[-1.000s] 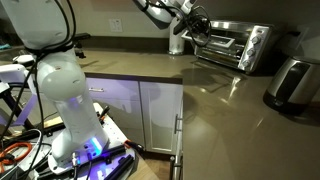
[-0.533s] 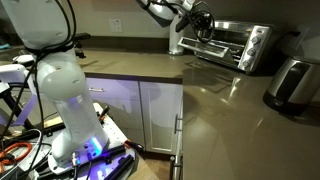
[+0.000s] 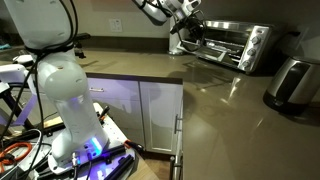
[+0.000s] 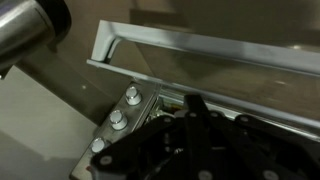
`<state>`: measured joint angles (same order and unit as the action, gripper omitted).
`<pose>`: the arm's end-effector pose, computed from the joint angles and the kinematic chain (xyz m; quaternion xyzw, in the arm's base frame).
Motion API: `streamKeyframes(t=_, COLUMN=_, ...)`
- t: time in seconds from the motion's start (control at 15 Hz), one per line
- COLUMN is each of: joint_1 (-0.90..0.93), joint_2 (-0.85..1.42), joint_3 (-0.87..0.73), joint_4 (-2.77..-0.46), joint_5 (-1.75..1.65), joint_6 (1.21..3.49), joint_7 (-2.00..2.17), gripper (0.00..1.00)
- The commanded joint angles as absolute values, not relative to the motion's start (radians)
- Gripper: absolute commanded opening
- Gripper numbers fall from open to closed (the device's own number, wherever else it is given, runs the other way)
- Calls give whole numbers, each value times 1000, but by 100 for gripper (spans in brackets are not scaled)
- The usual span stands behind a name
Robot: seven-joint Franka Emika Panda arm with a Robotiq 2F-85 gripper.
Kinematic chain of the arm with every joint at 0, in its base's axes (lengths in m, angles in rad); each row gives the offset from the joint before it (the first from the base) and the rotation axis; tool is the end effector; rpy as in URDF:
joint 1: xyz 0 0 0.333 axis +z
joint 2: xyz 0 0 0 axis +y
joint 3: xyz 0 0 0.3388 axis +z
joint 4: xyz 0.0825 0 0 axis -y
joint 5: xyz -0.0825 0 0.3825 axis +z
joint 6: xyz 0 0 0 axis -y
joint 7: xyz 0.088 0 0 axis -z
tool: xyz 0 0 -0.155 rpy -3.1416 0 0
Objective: Close the microwave door
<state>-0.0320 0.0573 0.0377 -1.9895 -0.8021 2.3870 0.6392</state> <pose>0.6203 -0.0270 0.4592 0.9357 -0.0596 0.2465 0.2452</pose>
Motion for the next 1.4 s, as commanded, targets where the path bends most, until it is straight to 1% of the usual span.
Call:
streamKeyframes(t=0.0, joint_1=-15, joint_2=59, joint_3=19, joint_4=-1963, joint_5=-678, joint_6=2278, joint_7=529, gripper=0)
streamKeyframes(t=0.53, joint_1=-16, joint_2=71, joint_3=-7, joint_4=-1925, joint_5=-588, joint_6=2169, joint_7=436, gripper=0)
streamKeyframes(t=1.33, joint_1=9, joint_2=72, joint_3=-3, joint_4=-2000, joint_5=-448, joint_6=2255, joint_7=408, gripper=0)
